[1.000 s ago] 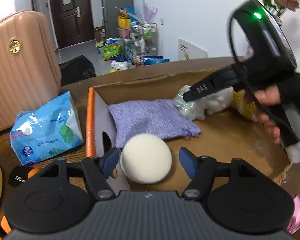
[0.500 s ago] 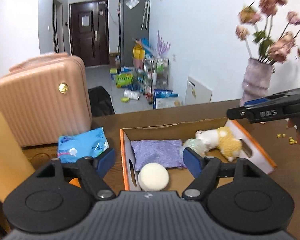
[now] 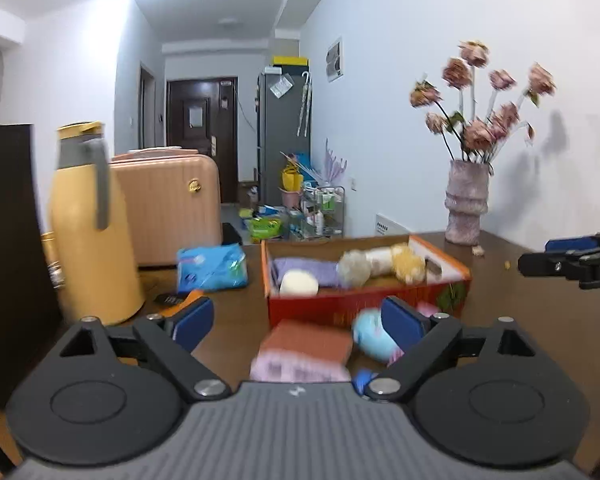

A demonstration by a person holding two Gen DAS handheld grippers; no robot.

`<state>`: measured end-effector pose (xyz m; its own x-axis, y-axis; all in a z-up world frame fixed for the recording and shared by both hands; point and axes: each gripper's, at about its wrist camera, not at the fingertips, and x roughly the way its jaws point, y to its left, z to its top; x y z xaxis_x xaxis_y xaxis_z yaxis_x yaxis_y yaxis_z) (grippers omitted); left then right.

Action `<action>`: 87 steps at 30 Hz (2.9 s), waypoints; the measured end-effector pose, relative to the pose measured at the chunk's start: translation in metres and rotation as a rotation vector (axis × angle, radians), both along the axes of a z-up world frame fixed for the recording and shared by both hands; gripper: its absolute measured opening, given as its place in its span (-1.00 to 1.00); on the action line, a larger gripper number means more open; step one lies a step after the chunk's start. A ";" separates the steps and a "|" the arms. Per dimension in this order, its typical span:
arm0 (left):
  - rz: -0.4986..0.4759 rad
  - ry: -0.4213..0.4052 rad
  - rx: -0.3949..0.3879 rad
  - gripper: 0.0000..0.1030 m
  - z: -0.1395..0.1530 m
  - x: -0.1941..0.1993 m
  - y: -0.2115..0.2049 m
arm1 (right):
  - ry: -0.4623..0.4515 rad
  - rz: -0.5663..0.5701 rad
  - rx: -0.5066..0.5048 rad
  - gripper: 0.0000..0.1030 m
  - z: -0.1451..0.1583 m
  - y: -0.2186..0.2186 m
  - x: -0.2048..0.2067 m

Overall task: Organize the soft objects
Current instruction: 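Reach the left tool to the lavender fuzzy headband and close on it, then carry the lavender headband with the left tool into the box and release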

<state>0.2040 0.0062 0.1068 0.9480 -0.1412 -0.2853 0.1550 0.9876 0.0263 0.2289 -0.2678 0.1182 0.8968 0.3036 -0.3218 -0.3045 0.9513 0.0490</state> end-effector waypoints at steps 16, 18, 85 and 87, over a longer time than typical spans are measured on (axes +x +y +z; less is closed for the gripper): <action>0.008 0.167 -0.058 0.88 -0.056 -0.020 0.005 | 0.145 -0.005 0.103 0.54 -0.080 0.022 -0.063; 0.001 0.186 -0.090 0.87 -0.055 0.002 0.009 | 0.161 0.007 0.113 0.46 -0.082 0.027 -0.053; -0.110 0.391 -0.334 0.14 -0.100 -0.032 -0.012 | 0.262 0.072 0.270 -0.21 -0.118 0.033 -0.080; -0.106 0.388 -0.332 0.14 -0.095 -0.037 -0.011 | 0.288 0.059 0.242 -0.24 -0.123 0.044 -0.076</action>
<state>0.1669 -0.0046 0.0120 0.7573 -0.3728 -0.5362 0.1904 0.9115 -0.3647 0.1528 -0.2243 -0.0047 0.7590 0.4498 -0.4708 -0.2990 0.8831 0.3616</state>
